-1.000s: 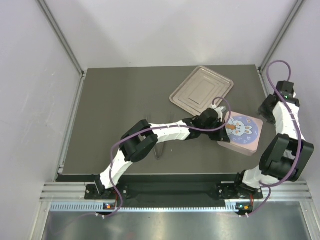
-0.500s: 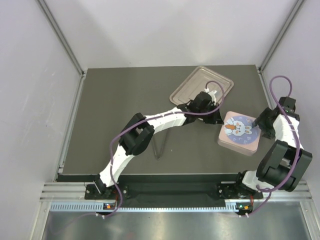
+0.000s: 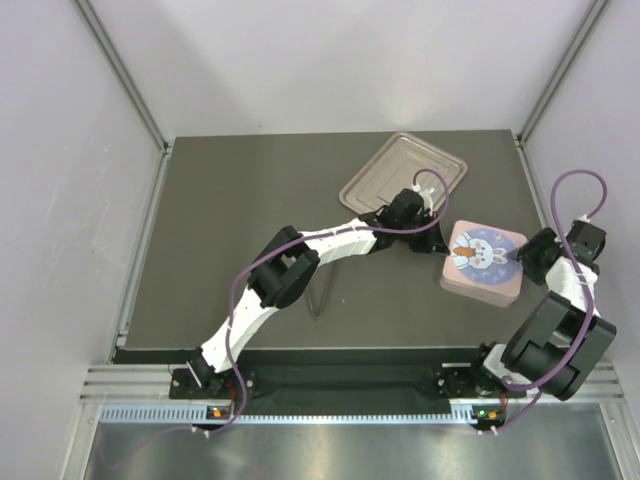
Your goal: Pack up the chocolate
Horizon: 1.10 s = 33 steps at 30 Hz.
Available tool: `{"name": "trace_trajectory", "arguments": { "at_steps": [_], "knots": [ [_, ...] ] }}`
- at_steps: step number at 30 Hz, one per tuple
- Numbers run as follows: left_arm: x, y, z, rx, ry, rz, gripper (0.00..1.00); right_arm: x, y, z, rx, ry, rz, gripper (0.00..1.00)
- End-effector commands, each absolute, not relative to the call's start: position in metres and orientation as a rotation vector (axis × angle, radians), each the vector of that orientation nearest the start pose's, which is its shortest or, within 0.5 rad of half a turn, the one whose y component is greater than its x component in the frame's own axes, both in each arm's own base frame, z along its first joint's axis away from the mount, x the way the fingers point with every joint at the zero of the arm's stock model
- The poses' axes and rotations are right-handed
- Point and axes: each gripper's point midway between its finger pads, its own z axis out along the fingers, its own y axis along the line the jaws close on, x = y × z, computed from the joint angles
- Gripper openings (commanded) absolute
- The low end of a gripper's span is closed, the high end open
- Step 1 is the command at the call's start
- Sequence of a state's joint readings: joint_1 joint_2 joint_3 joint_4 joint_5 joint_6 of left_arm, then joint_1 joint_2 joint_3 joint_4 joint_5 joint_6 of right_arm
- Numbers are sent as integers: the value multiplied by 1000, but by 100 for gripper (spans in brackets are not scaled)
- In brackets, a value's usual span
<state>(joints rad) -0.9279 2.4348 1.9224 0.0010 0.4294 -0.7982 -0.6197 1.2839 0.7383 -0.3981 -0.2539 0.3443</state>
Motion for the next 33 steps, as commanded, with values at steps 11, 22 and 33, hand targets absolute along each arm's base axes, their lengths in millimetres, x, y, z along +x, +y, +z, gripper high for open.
{"name": "trace_trajectory", "arguments": {
  "at_steps": [11,22,33],
  "knots": [
    [306,-580,57,442,2397,-1293,12,257,-94,10,1330,2271,553,33],
    [310,-574,51,413,2424,-1258,12,253,-99,-3,1410,2287,484,35],
    [320,-564,81,351,2399,-1287,15,254,-100,-5,1410,2308,475,38]
  ]
}}
